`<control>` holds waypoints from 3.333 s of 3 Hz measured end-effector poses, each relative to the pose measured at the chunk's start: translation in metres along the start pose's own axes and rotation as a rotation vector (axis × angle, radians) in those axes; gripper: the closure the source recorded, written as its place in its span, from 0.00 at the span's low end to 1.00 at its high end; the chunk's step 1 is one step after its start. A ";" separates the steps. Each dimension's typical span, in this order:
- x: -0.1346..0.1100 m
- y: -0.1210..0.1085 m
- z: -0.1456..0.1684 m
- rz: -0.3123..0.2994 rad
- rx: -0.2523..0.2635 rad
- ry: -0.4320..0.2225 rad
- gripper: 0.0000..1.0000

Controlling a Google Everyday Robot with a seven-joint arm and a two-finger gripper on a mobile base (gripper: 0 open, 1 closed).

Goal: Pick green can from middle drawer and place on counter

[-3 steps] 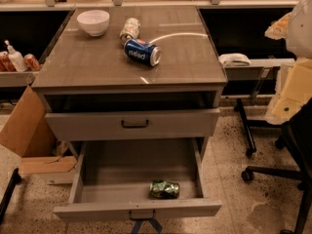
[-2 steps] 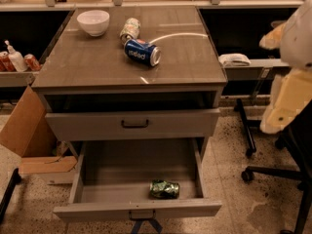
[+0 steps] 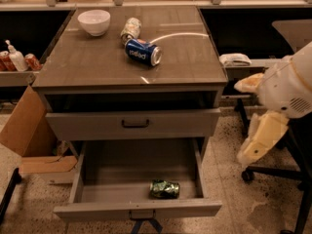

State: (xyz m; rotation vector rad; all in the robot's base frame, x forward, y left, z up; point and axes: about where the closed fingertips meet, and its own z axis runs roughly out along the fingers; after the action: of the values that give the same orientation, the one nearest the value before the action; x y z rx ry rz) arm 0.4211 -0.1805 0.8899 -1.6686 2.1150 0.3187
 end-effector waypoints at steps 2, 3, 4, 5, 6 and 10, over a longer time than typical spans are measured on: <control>-0.008 0.003 0.000 0.005 -0.010 -0.026 0.00; -0.008 0.005 0.015 0.013 -0.025 -0.063 0.00; -0.020 0.018 0.042 0.059 -0.027 -0.138 0.00; -0.020 0.018 0.042 0.059 -0.027 -0.138 0.00; -0.019 0.017 0.071 0.071 -0.016 -0.163 0.00; -0.039 0.028 0.199 0.130 -0.069 -0.357 0.00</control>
Offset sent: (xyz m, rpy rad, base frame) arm -0.0017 0.0089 0.0035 0.0372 0.0083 0.0025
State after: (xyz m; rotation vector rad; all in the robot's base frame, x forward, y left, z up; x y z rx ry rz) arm 0.4387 -0.0542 0.7296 -1.3894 1.9615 0.6819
